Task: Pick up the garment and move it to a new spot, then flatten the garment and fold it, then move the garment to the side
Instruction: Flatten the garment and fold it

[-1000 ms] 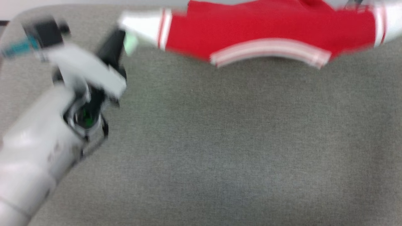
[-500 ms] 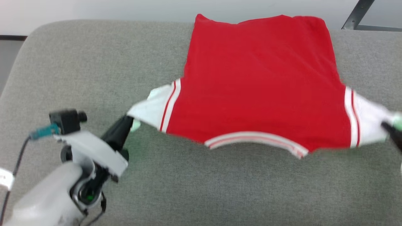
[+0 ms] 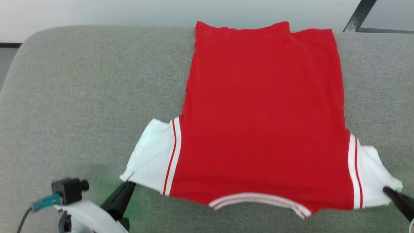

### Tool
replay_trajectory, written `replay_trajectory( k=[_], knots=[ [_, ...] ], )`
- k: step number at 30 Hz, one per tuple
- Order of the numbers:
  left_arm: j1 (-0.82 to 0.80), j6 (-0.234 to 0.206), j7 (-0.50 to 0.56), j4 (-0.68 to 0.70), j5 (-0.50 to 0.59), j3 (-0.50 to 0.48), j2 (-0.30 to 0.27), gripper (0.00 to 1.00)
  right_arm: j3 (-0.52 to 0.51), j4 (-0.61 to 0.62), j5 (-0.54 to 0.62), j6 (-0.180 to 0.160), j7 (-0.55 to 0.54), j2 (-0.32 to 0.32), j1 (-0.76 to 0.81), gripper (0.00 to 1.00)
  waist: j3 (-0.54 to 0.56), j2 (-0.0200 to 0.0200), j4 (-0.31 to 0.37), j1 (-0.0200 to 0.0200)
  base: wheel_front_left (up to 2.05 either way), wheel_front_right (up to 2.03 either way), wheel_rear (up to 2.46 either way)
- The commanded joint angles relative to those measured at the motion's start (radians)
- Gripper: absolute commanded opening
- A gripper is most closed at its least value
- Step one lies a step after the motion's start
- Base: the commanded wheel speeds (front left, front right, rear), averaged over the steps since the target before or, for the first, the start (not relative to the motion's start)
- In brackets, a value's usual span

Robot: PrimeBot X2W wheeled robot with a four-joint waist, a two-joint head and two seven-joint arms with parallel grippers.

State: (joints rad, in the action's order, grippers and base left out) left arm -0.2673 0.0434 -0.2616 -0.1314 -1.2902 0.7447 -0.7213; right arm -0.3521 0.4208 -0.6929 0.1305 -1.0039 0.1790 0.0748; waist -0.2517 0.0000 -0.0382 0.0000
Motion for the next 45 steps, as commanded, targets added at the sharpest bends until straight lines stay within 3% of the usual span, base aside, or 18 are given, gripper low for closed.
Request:
replay_trajectory(
  k=[1, 11, 16, 22, 27, 35, 36, 37, 38, 45],
  knots=[
    [0.033, -0.014, -0.004, 0.021, 0.01, -0.012, -0.011, 0.0, -0.006, 0.01, -0.017, 0.0, -0.003, 0.001, 0.025, 0.0, 0.001, 0.0, -0.001, 0.0, 0.0, 0.0, 0.0],
    [0.212, -0.118, -0.003, 0.244, 0.043, -0.05, -0.094, 0.0, -0.01, 0.101, -0.048, 0.0, -0.05, 0.016, 0.173, 0.0, -0.013, 0.0, -0.007, 0.0, 0.0, 0.0, 0.0],
    [0.236, -0.142, 0.003, 0.288, 0.048, -0.054, -0.087, 0.0, -0.011, 0.093, -0.043, 0.0, -0.039, 0.025, 0.176, 0.0, -0.025, 0.0, -0.01, 0.0, 0.0, 0.0, 0.0],
    [0.165, -0.168, 0.058, 0.194, 0.098, -0.007, -0.05, 0.0, 0.039, -0.007, -0.014, 0.0, -0.016, 0.072, 0.138, 0.0, -0.042, 0.0, -0.014, 0.0, 0.0, 0.0, 0.0],
    [0.114, -0.144, 0.085, 0.1, 0.111, 0.03, 0.016, 0.0, 0.099, -0.123, 0.015, 0.0, 0.028, 0.11, 0.098, 0.0, -0.049, 0.0, -0.016, 0.0, 0.0, 0.0, 0.0],
    [0.073, -0.127, 0.128, -0.022, 0.145, 0.082, 0.064, 0.0, 0.189, -0.245, 0.06, 0.0, 0.109, 0.142, 0.079, 0.0, -0.055, 0.0, -0.02, 0.0, 0.0, 0.0, 0.0],
    [0.072, -0.122, 0.126, -0.031, 0.145, 0.084, 0.069, 0.0, 0.194, -0.25, 0.061, 0.0, 0.127, 0.143, 0.074, 0.07, -0.053, 0.0, -0.018, 0.0, 0.0, 0.0, 0.0],
    [0.071, -0.12, 0.122, -0.034, 0.141, 0.083, 0.073, 0.0, 0.196, -0.251, 0.061, 0.0, 0.144, 0.145, 0.066, 0.42, -0.05, 0.0, -0.015, 0.0, 0.0, 0.0, 0.0],
    [0.071, -0.115, 0.119, -0.036, 0.137, 0.081, 0.075, 0.0, 0.2, -0.246, 0.062, 0.0, 0.156, 0.152, 0.06, 0.98, -0.048, 0.0, -0.013, 0.0, 0.0, 0.0, 0.0],
    [0.087, -0.112, 0.103, -0.009, 0.138, 0.075, 0.056, 0.0, 0.145, -0.072, -0.007, 0.0, 0.133, 0.219, 0.049, 1.0, -0.038, 0.0, -0.003, 0.0, 0.0, 0.0, 0.0]
  ],
)
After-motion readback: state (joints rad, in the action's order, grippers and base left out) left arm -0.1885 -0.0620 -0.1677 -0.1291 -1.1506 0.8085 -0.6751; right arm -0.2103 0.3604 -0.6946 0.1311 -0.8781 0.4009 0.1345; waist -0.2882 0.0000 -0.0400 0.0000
